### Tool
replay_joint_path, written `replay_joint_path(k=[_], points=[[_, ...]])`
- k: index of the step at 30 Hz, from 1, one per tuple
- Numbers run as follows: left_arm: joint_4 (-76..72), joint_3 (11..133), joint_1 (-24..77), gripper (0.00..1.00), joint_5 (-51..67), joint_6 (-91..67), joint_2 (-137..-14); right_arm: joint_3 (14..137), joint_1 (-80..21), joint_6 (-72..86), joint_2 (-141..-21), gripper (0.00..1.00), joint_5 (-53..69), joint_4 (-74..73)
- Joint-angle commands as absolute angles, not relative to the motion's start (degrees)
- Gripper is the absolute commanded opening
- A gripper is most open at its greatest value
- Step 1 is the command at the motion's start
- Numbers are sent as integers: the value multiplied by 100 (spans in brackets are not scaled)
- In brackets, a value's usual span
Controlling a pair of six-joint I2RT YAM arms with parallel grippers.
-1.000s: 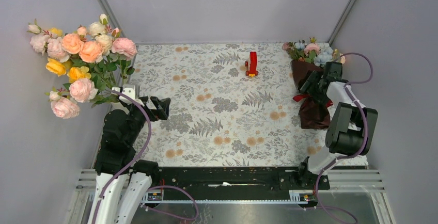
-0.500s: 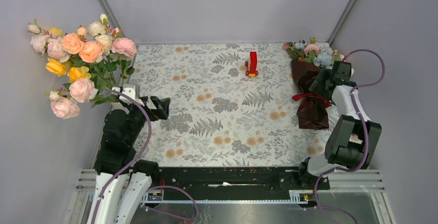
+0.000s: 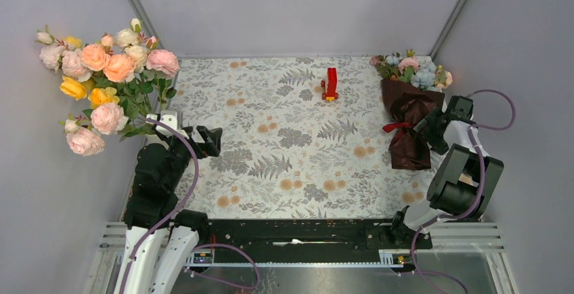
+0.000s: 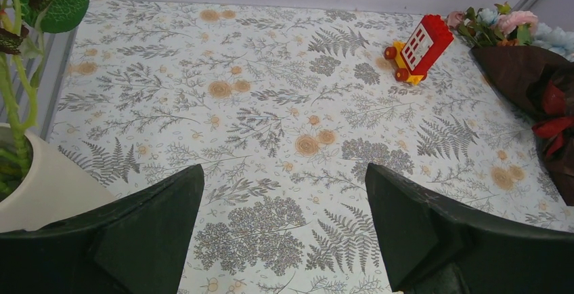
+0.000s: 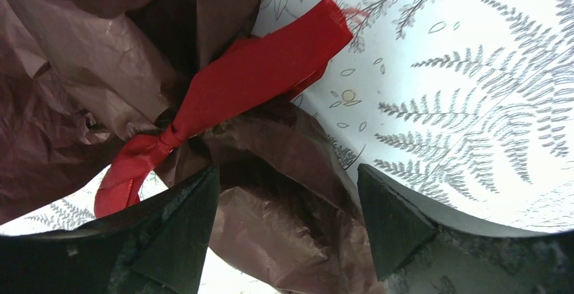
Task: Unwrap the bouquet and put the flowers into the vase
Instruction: Adjust the fake flower at the center of the board.
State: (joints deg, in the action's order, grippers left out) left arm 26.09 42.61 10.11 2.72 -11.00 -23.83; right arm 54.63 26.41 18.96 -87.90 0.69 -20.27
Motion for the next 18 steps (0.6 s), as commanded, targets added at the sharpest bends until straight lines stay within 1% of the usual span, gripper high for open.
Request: replay_joint_path(k=[1, 4, 7, 11, 14, 18], points=[[2415, 4262, 1054, 98, -96, -1088, -2411, 5243, 2619, 2198, -8903, 77, 602, -1927], [2426, 4267, 1082, 99, -210, -1103, -2416, 4922, 2613, 2370, -8771, 68, 990, -1643], [2426, 4273, 1122, 99, -211, -1116, -2438, 4594, 2571, 2448, -8572, 62, 1372, -1419], [2426, 4263, 1159, 99, -219, -1116, -2449, 4482, 2268, 2410, -8381, 56, 1295, -1520], [2426, 4267, 1160, 99, -228, -1116, -2458, 4430, 1970, 2403, -8343, 50, 1290, -1563], [2426, 4267, 1160, 99, -237, -1116, -2476, 4322, 1438, 2450, -8330, 47, 1141, -1588]])
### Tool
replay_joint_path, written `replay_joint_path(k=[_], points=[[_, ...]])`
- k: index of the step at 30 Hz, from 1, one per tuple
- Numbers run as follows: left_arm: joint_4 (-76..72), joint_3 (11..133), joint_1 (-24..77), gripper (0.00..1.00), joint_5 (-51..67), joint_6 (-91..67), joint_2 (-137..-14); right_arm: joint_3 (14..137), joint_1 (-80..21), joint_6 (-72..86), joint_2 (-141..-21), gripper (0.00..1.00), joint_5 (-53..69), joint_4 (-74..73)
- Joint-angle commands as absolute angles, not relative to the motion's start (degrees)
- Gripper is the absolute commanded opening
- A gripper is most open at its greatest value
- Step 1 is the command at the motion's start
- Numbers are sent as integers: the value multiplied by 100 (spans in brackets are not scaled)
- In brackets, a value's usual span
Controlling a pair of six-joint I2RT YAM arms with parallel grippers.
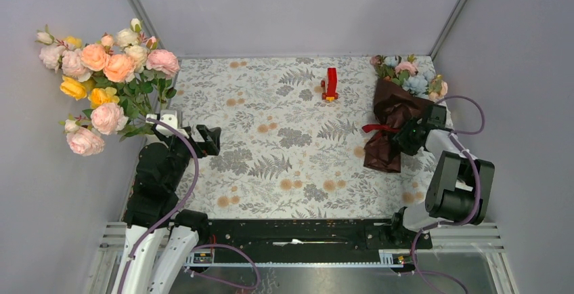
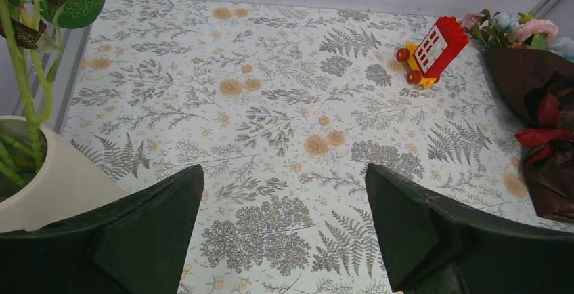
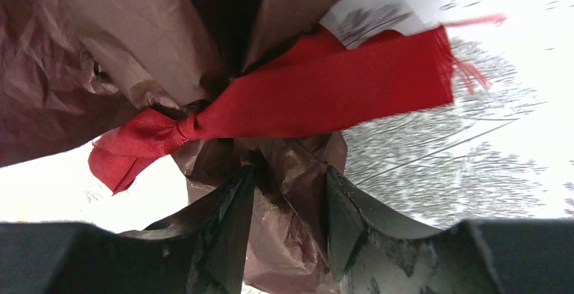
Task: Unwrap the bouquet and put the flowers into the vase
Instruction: Adjust the fake flower at the center of the board.
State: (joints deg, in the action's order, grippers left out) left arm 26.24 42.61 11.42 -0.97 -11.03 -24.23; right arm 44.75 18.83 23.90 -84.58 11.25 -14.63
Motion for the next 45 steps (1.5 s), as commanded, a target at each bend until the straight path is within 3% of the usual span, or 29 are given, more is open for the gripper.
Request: replay_joint_path(k=[1, 11, 20, 30, 42, 45], points=[[2426, 4263, 1160, 99, -237, -1116, -2483, 4271, 1340, 2506, -8313, 47, 1139, -1550], [2426, 4264, 1160, 99, -237, -1125, -2516, 3797, 183, 3062, -7515, 46, 705, -1598], [2435, 4263, 1169, 99, -238, -1133, -2495, 3268, -1733, 3898, -6626, 55, -156, -1620], [2443, 4270, 1178, 99, -264, -1129, -2504, 3367, -1837, 3619, -6000, 59, -578, -2316], [2434, 4265, 1204, 99, -180, -1142, -2581, 2785, -1882, 3656, -5760, 41, -305, -1910], [2435, 4264, 1213, 99, -150, -1143, -2611, 2682, -1898, 3748, -5757, 32, -88, -1686]])
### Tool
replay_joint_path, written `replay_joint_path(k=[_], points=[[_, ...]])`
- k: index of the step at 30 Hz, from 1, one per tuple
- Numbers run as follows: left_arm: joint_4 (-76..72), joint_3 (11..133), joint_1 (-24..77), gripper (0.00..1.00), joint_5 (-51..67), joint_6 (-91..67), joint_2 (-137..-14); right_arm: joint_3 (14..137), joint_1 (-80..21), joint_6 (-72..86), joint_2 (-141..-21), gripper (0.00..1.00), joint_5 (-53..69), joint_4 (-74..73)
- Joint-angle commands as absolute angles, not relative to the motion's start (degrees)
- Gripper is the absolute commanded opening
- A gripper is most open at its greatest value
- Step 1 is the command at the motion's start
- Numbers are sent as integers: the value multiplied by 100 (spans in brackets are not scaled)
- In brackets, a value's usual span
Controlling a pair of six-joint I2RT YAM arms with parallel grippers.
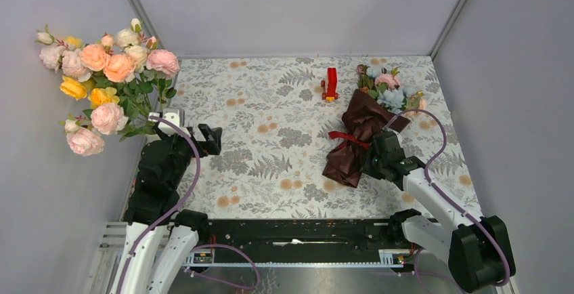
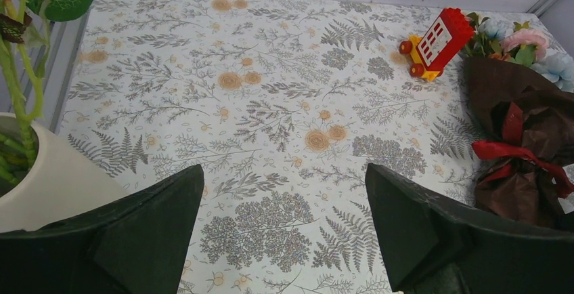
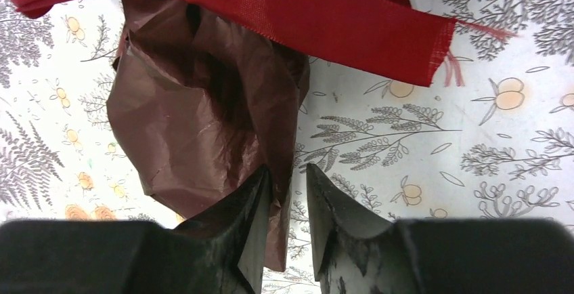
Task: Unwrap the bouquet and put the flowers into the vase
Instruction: Adjust the fake flower at the center of the board.
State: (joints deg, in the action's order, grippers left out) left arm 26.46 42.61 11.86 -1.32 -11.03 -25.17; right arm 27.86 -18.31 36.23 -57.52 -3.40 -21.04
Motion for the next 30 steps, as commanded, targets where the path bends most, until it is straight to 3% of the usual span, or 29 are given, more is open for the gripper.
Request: replay_joint_path(k=[1, 11, 17, 25, 30], points=[[2435, 4263, 1213, 99, -149, -1143, -2613, 2627, -1906, 3795, -5735, 29, -27, -1608], [2423, 4274, 1213, 99, 329, -1100, -2818, 2431, -2282, 4235, -5609, 4, 124, -1182], [2357, 4237, 1222, 99, 601, -1053, -2826, 2413, -3003, 4770, -5785, 4, -355, -697], [2290, 4214, 1327, 98, 771, -1069, -2989, 3194, -4263, 5125, -7052, 4, -779, 31], [2294, 4307, 1483, 97, 911, -1214, -3164, 3465, -4524, 5122, -7535, 8, -639, 325]])
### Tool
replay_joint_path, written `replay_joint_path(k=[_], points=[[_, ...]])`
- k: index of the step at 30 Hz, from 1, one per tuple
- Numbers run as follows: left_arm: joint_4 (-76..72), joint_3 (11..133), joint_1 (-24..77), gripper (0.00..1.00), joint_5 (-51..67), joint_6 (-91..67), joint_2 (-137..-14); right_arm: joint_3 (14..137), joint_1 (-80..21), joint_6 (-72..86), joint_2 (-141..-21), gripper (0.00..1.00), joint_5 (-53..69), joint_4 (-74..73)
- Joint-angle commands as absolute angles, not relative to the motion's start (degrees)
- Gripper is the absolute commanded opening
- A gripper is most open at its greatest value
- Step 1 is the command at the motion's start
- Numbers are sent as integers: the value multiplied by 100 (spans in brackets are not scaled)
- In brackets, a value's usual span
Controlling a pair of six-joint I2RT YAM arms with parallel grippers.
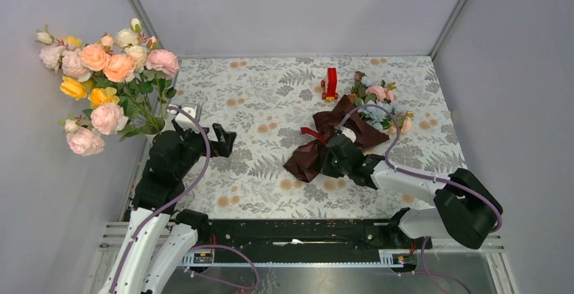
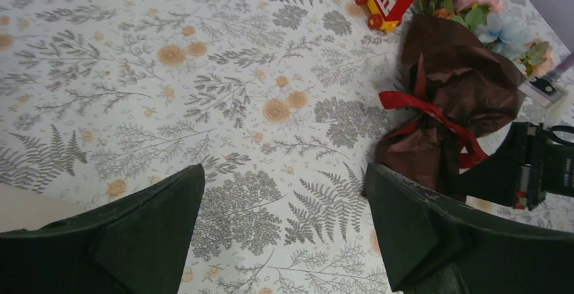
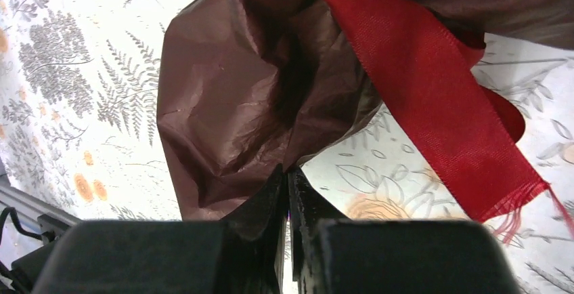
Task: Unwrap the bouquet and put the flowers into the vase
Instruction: Adjust the fake flower at the center of the board.
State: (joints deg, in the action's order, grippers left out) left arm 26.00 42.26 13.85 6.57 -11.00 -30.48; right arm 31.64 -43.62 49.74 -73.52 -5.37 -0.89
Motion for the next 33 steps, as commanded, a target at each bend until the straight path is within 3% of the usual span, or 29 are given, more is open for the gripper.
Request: replay_joint_path(k=[1, 12, 18, 23, 26, 33], points=[[2294, 4342, 1493, 97, 937, -1284, -3157, 3454, -4526, 5102, -7514, 9, -632, 319], [1626, 3958, 1559, 95, 1328, -2416, -3183, 3649, -4519, 4480, -6344, 60, -1322, -1100], [860, 3503, 2198, 93, 1334, -2879, -3612, 3576, -4136, 4089, -5368, 74, -1555, -1791], [501, 3282, 2971, 93, 800, -3129, -4267, 3190, -3111, 3803, -4661, 76, -877, -1901], [-479, 2972, 3203, 93, 1028, -3699, -4649, 2943, -2867, 3729, -4444, 78, -887, -1913], [-1029, 2903, 3495, 93, 981, -3842, -5497, 2307, -2104, 4024, -4817, 74, 287, -984]])
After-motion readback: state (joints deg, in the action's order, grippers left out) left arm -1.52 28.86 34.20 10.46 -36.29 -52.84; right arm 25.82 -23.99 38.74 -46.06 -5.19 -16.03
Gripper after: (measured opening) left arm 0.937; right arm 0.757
